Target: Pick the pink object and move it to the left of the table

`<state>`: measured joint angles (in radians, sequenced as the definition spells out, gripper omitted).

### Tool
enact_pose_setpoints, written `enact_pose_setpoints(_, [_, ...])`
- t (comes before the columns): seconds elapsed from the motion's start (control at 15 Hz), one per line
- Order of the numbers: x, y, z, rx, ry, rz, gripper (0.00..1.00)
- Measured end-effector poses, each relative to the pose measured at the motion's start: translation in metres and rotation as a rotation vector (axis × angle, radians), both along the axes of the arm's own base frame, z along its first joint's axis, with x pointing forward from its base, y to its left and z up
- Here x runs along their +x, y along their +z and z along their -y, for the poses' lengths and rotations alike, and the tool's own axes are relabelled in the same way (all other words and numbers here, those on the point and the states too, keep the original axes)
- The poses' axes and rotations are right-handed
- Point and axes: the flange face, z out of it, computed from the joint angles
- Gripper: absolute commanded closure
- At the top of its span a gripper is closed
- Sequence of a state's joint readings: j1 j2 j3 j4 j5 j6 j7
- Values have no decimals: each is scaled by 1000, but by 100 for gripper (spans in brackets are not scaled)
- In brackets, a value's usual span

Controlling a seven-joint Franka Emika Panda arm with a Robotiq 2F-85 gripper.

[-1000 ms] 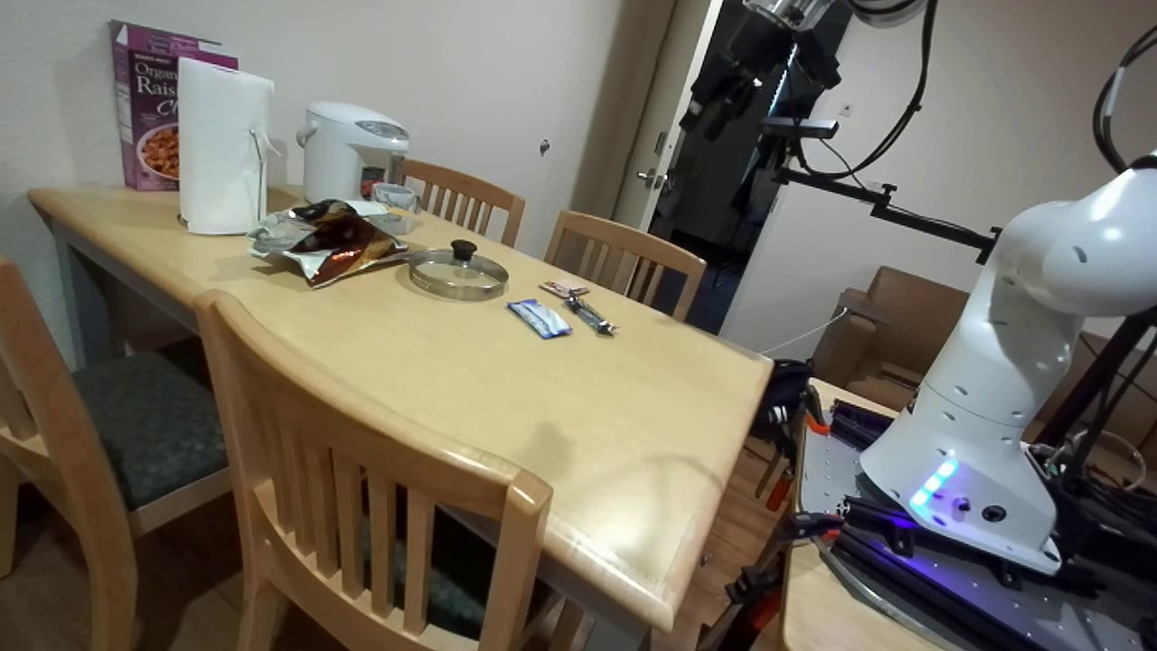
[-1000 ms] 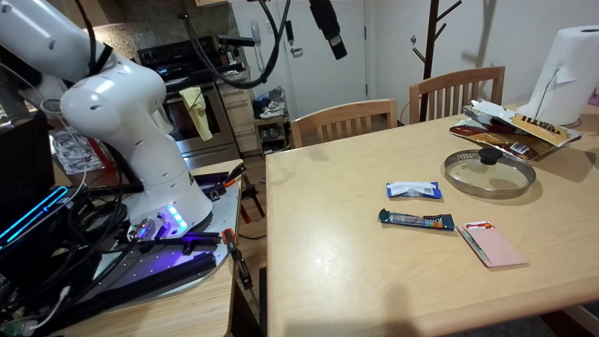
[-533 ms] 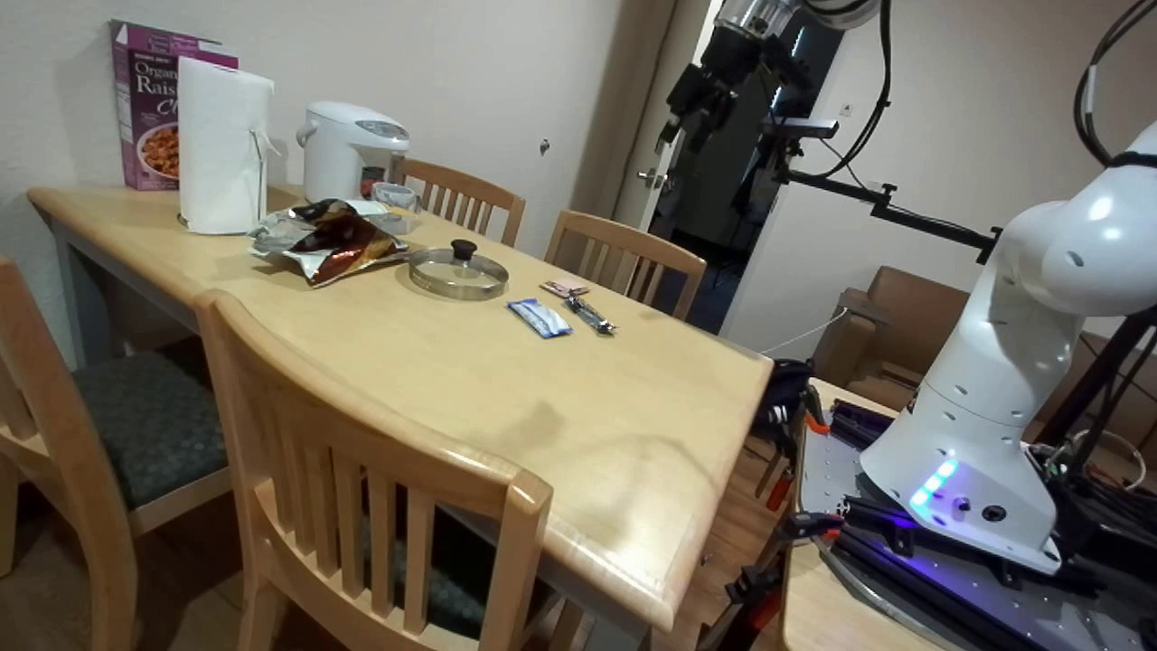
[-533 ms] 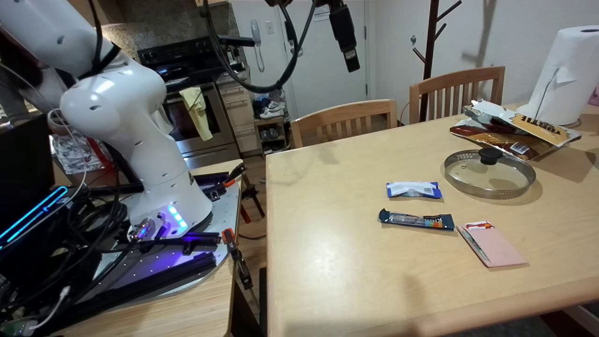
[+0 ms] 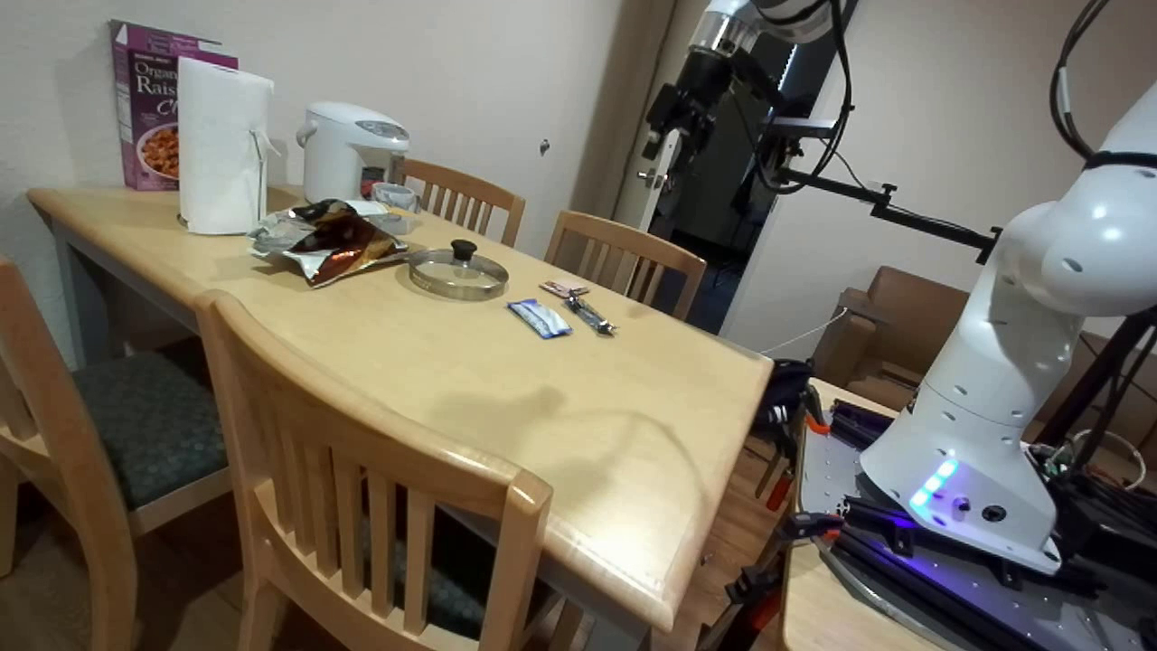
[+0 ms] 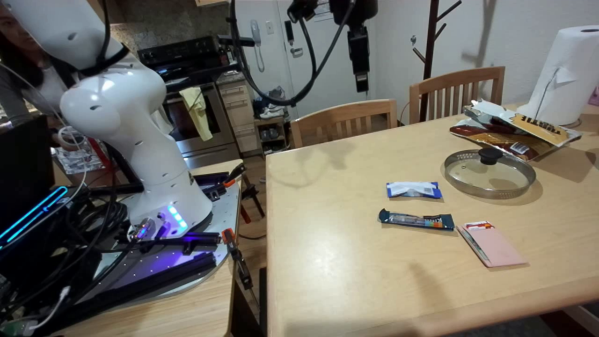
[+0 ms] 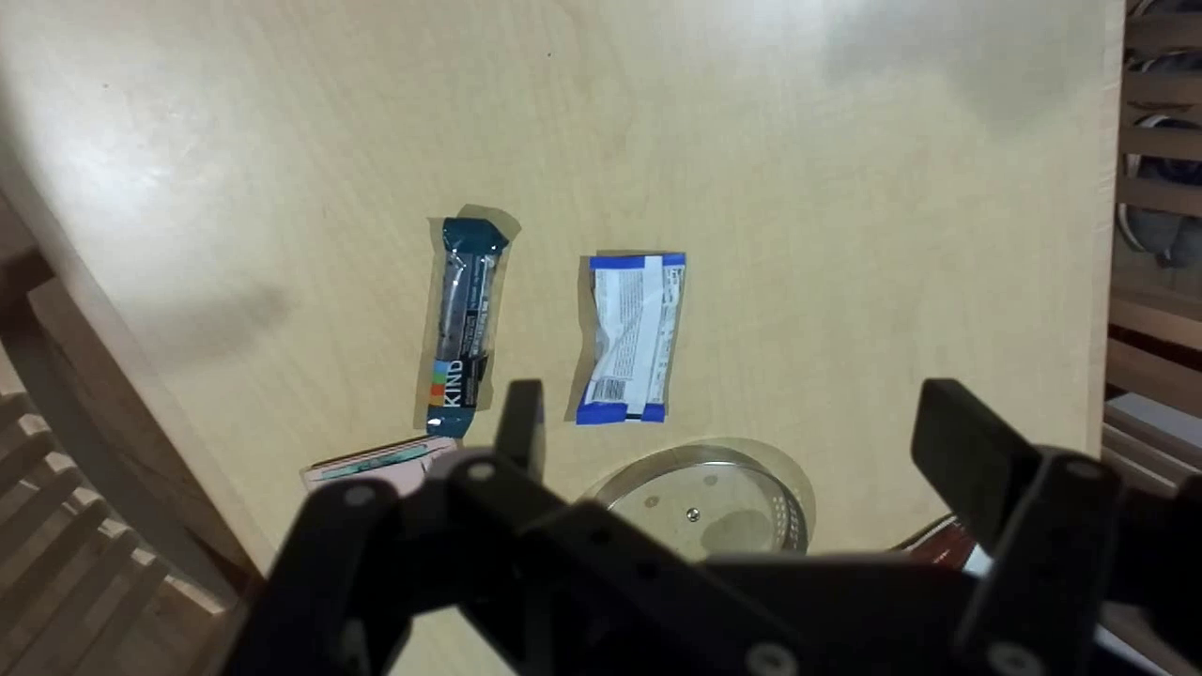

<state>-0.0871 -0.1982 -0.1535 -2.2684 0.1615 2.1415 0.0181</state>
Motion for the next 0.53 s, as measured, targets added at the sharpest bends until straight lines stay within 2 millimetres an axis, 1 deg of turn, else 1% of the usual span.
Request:
enact_pose_setpoints(0.27, [22, -15, 17, 33, 10, -56, 0])
enact_pose_setpoints(0.53, [45, -22, 30, 34, 16, -98, 0])
